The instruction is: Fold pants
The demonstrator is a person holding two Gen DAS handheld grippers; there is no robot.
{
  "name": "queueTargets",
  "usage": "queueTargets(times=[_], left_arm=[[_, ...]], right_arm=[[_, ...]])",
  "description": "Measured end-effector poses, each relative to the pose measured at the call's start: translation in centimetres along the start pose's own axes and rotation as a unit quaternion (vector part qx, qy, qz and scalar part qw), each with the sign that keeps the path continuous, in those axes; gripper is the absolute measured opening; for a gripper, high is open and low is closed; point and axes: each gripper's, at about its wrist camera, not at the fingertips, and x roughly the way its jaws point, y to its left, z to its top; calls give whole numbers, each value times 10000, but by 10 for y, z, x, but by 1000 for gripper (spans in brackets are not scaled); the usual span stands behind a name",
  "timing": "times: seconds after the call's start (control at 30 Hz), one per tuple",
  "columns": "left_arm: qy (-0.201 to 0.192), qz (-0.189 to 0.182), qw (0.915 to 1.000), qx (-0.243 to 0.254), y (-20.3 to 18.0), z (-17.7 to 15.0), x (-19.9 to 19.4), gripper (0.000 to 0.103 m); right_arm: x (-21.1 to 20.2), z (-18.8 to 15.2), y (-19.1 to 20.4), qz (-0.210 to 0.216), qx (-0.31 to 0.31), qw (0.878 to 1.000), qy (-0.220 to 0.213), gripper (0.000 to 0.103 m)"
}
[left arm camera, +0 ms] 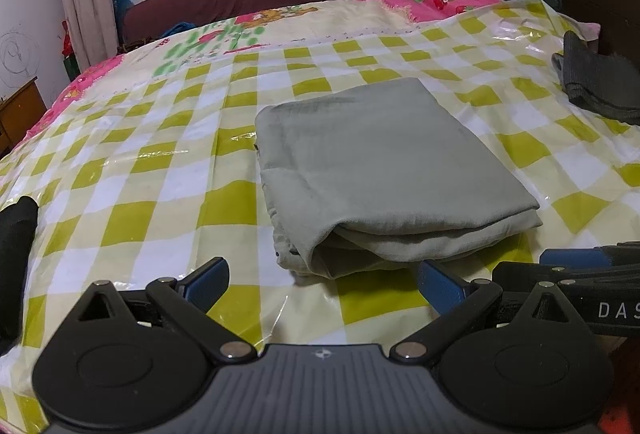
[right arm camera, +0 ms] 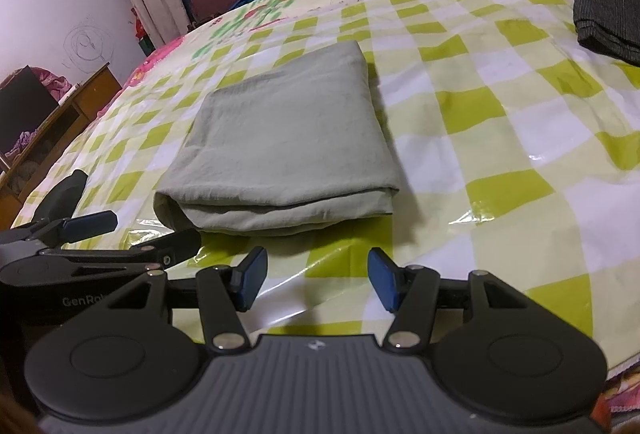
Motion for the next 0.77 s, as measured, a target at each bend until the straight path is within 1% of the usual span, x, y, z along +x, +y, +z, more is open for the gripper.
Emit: queueTargets(times=[0.77], left_arm=[[-1, 56, 10000, 45, 0, -2, 1, 103]], right_arm=[[1, -2, 0, 6, 5, 10000, 15, 57]])
